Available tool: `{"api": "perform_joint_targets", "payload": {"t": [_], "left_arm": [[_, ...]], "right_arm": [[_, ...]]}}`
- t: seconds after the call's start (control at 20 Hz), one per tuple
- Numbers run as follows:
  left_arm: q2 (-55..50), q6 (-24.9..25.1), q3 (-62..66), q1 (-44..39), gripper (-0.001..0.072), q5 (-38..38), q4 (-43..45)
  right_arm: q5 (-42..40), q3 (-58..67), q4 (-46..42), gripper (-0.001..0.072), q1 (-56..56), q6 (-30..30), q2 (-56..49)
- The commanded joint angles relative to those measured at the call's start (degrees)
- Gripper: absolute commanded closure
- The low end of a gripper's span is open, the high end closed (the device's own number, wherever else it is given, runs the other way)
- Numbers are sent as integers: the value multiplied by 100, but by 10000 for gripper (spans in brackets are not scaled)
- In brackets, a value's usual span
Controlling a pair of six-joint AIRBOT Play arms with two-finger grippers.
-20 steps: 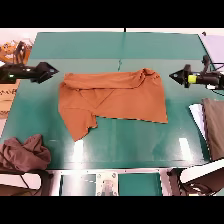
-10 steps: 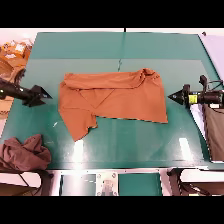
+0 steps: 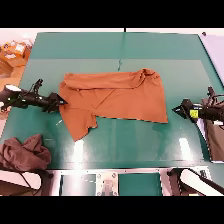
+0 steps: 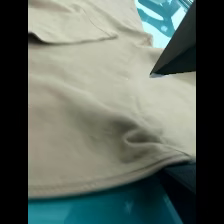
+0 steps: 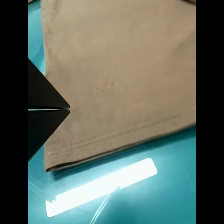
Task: Fold the shirts.
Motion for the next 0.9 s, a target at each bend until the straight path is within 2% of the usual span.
{"api": "perform_joint_targets", "payload": {"t": [0.0,0.05,0.15,0.2,0.25,0.35,0.6,0.75,0.85], "left_arm": [[-83,90,68,-26,128,166,-20],[-81,94,81,-26,291,142,-31],[-81,98,81,-26,535,149,-28],[-81,120,81,-26,676,144,-31],[-81,151,81,-26,679,140,-31],[-81,153,81,-26,679,122,-33],[-81,153,81,-26,679,4,-59],[-81,151,81,-26,679,-11,-59],[-81,151,81,-26,679,-98,-59]], "right_arm": [[-81,-111,-70,562,0,35,103],[-79,-131,-72,434,0,35,103],[-90,-216,-74,361,-2,37,98],[-103,-245,-136,237,-2,42,61],[-101,-249,-238,195,-2,140,-7],[-120,-249,-431,200,-4,525,-247],[-492,-251,-188,204,238,498,-1307],[-682,-249,841,222,411,-125,-1821],[-640,-247,1139,222,463,-361,-1954]]}}
